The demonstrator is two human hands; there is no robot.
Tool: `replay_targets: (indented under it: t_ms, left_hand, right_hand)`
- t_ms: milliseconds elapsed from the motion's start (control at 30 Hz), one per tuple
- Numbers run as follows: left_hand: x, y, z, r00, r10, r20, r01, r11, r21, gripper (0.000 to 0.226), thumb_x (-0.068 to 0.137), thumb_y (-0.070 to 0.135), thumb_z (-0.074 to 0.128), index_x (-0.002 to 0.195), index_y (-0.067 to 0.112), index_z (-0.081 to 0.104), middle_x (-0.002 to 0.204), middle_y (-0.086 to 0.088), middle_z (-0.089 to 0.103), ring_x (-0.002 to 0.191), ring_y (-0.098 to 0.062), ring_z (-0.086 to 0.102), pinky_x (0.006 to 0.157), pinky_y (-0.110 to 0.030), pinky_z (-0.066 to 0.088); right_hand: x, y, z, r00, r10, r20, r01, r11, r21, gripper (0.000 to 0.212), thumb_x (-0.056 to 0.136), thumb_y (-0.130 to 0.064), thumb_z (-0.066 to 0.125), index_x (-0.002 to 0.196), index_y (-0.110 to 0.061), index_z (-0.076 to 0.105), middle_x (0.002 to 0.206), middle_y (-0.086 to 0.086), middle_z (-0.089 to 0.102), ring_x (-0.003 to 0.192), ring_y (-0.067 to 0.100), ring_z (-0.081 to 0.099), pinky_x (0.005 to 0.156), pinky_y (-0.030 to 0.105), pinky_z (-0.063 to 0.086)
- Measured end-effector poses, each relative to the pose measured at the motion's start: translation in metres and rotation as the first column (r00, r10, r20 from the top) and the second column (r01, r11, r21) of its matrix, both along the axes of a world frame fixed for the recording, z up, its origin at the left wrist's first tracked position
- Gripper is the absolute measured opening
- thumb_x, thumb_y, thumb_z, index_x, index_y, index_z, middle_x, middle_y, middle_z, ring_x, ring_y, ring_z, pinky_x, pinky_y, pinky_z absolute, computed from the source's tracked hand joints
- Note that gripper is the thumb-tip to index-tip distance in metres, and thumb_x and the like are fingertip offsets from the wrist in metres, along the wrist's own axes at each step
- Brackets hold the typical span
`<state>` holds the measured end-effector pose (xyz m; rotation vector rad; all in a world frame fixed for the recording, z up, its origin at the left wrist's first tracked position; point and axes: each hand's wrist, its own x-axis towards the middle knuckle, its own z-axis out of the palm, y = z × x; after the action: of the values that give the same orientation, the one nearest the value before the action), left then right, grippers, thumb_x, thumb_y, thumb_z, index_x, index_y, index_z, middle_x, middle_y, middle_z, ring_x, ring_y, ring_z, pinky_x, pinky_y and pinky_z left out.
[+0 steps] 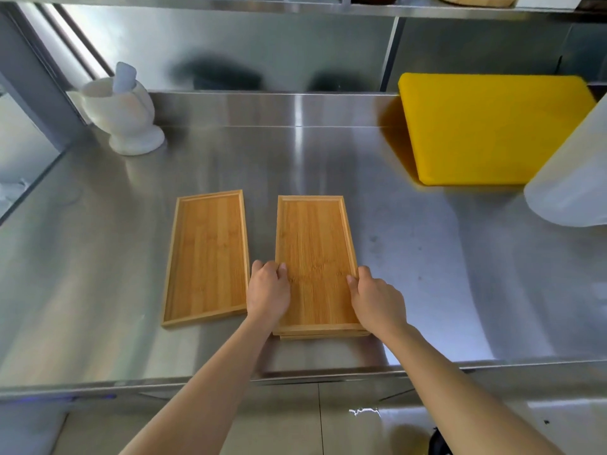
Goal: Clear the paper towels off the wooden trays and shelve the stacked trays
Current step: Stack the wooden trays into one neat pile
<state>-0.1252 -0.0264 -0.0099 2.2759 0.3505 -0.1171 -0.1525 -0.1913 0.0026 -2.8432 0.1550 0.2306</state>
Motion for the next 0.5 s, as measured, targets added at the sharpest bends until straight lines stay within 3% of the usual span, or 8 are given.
replay_targets:
  t_ms: [67,133,267,333,400,500]
  left_hand:
    - [0.001,0.0,0.001,1.0,-0.018,0.018,0.019,0.999,-0.028,0.037,0.101,0.027,0.033,0.103,-0.002,0.057,0.118,-0.015,0.05,0.079,-0.019,0.047,0.073,-0.03,0.038]
    - [0.001,0.001,0.004,0.999,-0.045,0.02,0.046,0.997,-0.054,0.04,0.1,0.03,0.033,0.12,0.001,0.054,0.124,-0.012,0.048,0.089,-0.018,0.047,0.078,-0.028,0.038]
    - [-0.009,0.006,0.005,0.99,-0.13,0.055,0.135,0.986,-0.1,0.054,0.097,0.04,0.038,0.142,0.01,0.035,0.136,-0.007,0.044,0.109,-0.016,0.046,0.09,-0.026,0.036]
    - [-0.021,0.013,0.001,0.975,-0.197,0.1,0.21,0.967,-0.143,0.065,0.093,0.047,0.043,0.146,0.014,0.026,0.143,-0.004,0.037,0.12,-0.014,0.043,0.099,-0.028,0.036]
    - [-0.034,0.019,-0.003,0.952,-0.288,0.108,0.304,0.933,-0.194,0.079,0.085,0.056,0.05,0.149,0.021,0.017,0.15,0.001,0.027,0.136,-0.014,0.031,0.11,-0.034,0.03]
    - [-0.052,0.025,-0.007,0.906,-0.415,0.077,0.422,0.876,-0.233,0.101,0.072,0.063,0.06,0.15,0.029,0.005,0.155,0.007,0.016,0.141,-0.011,0.021,0.116,-0.038,0.026]
  right_hand:
    - [0.0,-0.002,0.001,1.0,-0.002,-0.007,0.002,1.0,-0.006,0.04,0.099,-0.036,0.024,0.123,-0.009,0.042,0.076,-0.002,0.053,0.063,0.016,0.053,0.056,0.027,0.042]
    - [0.0,-0.005,0.002,1.0,-0.011,-0.014,0.011,1.0,-0.008,0.039,0.099,-0.036,0.025,0.121,-0.01,0.044,0.076,-0.001,0.054,0.065,0.017,0.054,0.061,0.031,0.048]
    - [0.0,-0.013,0.001,1.0,-0.021,-0.013,0.022,0.999,0.03,0.045,0.096,-0.046,0.028,0.12,-0.011,0.046,0.083,0.001,0.061,0.072,0.02,0.06,0.067,0.035,0.054]
    - [-0.005,-0.018,-0.002,1.0,-0.015,-0.002,0.015,0.991,0.129,0.056,0.092,-0.054,0.034,0.132,-0.015,0.039,0.11,0.003,0.063,0.095,0.02,0.063,0.082,0.037,0.055]
    - [-0.014,-0.023,-0.005,0.999,0.031,-0.027,-0.022,0.96,0.278,0.07,0.086,-0.06,0.04,0.143,-0.022,0.025,0.141,0.0,0.044,0.123,0.02,0.05,0.098,0.04,0.047]
    - [-0.028,-0.028,-0.008,0.988,0.13,-0.085,-0.081,0.898,0.433,0.095,0.07,-0.073,0.047,0.146,-0.033,0.006,0.155,-0.003,0.019,0.139,0.021,0.028,0.111,0.047,0.034]
